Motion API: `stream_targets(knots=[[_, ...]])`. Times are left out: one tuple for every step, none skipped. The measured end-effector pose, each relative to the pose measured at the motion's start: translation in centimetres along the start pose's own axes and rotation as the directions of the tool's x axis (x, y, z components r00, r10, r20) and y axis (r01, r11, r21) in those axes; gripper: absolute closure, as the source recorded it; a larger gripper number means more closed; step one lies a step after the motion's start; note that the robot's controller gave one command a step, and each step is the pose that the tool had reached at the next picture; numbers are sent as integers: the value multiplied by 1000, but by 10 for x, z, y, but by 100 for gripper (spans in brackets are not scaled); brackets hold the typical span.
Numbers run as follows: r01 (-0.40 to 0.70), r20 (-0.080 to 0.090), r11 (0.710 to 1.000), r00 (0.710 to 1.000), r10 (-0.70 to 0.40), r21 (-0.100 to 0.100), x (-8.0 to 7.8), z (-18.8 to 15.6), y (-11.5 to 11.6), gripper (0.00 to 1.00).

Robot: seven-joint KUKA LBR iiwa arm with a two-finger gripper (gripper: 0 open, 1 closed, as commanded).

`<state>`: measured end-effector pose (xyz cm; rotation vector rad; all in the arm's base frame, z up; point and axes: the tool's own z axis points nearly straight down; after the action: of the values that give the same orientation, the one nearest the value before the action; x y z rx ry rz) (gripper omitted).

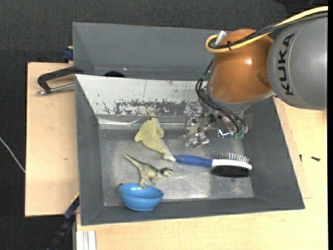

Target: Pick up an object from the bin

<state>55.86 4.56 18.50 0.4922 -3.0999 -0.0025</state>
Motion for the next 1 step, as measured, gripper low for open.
stream_targets(knots=[[0,5,1000,1000,0,1,-1,-3,0,0]])
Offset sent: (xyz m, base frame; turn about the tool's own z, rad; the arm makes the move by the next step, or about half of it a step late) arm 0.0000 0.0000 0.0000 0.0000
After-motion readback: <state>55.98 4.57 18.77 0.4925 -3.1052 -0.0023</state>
